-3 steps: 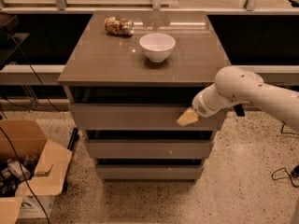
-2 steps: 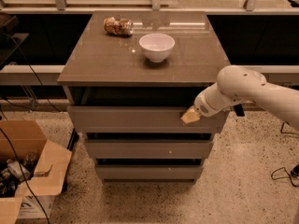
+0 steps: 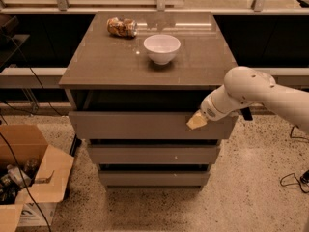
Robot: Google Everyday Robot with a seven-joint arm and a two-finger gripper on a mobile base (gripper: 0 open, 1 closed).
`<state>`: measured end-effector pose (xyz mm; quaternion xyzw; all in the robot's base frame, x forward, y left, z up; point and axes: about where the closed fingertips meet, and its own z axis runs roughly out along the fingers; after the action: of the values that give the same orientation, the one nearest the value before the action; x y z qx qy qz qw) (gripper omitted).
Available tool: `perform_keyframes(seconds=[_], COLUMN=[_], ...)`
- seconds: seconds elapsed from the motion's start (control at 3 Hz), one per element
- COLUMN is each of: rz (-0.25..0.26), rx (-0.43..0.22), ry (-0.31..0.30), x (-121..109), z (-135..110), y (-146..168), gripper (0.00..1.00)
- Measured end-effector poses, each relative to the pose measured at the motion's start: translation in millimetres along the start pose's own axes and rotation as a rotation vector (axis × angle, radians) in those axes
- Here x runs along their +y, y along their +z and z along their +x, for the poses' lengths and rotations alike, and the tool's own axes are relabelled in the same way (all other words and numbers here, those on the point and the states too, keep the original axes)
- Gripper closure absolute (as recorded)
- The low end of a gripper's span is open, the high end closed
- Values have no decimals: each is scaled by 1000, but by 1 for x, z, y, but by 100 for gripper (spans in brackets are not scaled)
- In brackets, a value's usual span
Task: Open top drawer
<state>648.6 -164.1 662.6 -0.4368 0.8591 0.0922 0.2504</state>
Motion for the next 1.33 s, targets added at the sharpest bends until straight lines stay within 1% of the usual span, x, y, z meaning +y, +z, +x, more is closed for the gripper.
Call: perform_keyframes(seconds=[0.33,0.67,1.0,1.33], rz=[-4,-53,-113,-182], rx=[6,90,193,273], ry=[-6,-93,-188,-277], x=[1,12,32,53], z=[0,7,26,40], y=[0,4,-2,-11], gripper=[8,0,18,40])
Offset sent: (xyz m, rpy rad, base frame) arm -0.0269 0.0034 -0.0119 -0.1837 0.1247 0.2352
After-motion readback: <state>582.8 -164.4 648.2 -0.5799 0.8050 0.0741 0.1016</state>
